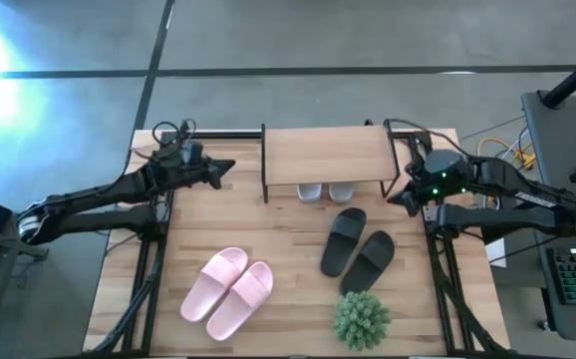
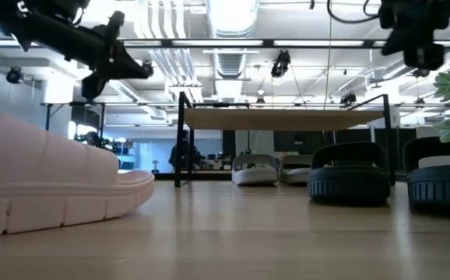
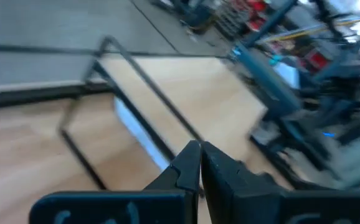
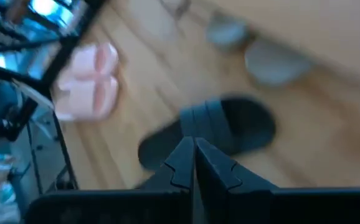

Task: Pick and place slides into the shelf
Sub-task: Put the right black slides on the shelf

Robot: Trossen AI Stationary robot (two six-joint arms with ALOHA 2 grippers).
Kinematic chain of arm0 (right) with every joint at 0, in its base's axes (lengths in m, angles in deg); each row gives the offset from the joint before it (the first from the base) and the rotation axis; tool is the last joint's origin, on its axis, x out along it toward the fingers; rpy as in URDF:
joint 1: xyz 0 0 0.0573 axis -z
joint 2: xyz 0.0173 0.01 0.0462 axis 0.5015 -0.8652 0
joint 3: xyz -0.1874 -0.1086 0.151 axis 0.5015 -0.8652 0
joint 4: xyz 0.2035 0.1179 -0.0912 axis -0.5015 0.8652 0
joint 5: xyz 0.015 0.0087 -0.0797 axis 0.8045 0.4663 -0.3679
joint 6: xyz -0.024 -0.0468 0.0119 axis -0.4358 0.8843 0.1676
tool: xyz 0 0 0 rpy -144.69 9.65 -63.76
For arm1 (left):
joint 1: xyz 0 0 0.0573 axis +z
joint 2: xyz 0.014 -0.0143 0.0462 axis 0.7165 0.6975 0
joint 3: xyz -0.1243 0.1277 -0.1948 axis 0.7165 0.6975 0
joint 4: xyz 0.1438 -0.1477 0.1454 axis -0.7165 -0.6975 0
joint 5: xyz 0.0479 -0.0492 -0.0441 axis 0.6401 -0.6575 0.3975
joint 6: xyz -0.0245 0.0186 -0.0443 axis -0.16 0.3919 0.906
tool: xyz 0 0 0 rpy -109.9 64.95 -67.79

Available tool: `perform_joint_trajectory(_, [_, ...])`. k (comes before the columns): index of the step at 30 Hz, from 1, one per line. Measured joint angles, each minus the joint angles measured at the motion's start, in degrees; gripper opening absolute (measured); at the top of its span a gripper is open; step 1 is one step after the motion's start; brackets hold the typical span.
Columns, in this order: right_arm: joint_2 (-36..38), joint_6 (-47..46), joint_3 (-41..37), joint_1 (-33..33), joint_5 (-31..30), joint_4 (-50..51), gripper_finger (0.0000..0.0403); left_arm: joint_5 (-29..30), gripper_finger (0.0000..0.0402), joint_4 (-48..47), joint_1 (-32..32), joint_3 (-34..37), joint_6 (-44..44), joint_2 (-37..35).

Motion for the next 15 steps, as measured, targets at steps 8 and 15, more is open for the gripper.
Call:
perform_joint_trajectory(8, [0.19,-12.26,-0.04,-12.35,0.17,6.42,0.0008,-12.87,0.0,-0.19,-7.73,0.22,8.88,3.65])
perform_joint_trajectory(15, [-2.03,-24.93,-0.07,-26.97,-0.52,6.34,0.0008,-11.87,0.0,0.03,-22.22,-0.07,13.41,8.33])
